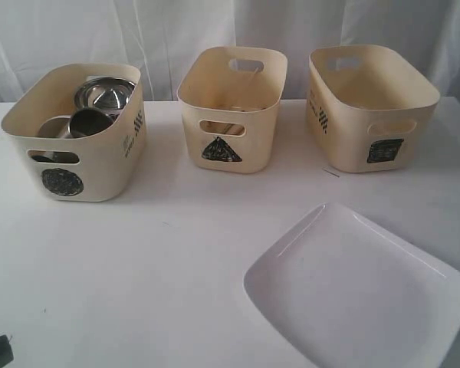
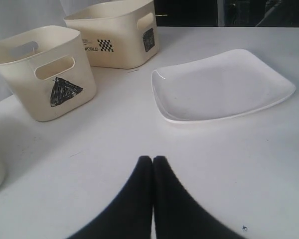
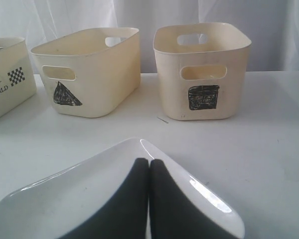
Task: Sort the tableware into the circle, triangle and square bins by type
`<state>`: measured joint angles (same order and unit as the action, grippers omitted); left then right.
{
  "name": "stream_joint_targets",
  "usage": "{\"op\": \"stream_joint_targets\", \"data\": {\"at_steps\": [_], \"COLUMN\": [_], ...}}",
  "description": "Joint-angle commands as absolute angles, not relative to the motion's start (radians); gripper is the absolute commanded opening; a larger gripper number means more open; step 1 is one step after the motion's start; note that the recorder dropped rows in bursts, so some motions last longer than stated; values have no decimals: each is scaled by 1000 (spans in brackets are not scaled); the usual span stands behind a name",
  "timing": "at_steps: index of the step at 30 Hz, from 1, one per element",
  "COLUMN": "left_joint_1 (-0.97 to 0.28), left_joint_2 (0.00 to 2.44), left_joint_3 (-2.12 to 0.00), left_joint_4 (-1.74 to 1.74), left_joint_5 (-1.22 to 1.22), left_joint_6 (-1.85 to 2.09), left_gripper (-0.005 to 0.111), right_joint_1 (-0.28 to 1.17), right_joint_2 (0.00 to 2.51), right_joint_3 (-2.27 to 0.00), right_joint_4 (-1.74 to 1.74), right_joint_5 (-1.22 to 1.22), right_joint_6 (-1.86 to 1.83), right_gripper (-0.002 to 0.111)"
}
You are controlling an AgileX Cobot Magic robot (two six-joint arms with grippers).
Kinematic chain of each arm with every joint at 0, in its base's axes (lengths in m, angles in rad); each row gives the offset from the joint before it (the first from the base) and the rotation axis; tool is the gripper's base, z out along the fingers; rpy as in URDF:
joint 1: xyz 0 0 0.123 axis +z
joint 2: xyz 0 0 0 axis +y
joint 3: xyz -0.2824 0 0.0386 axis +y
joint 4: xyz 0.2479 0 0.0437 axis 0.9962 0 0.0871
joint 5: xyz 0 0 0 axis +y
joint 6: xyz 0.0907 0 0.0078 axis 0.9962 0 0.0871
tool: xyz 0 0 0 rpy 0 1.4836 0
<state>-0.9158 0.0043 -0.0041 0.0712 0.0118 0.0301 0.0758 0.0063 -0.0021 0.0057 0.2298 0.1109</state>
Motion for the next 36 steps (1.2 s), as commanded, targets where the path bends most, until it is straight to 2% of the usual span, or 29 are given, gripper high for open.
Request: {"op": "stream_joint_targets", "data": {"at_steps": [1, 19, 25, 36], "left_joint_1": [-920, -920, -916, -657], "left_joint_2": [0, 0, 0, 0], "left_joint_3": [0, 0, 0, 0], "left_joint_4": [64, 64, 64, 64], "left_joint_5": [10, 209, 210, 210], "left_joint_6": [23, -68, -68, -66], "left_gripper": [0, 0, 0, 0], "right_joint_1": [69, 69, 69, 69], "right_joint_2": [0, 0, 0, 0], "right_joint_3": [0, 0, 0, 0], "right_joint_4": [7, 7, 7, 7], "right_joint_5": [221, 221, 221, 221], "right_joint_6": [110, 110, 110, 110], "right_gripper": [0, 0, 0, 0]}}
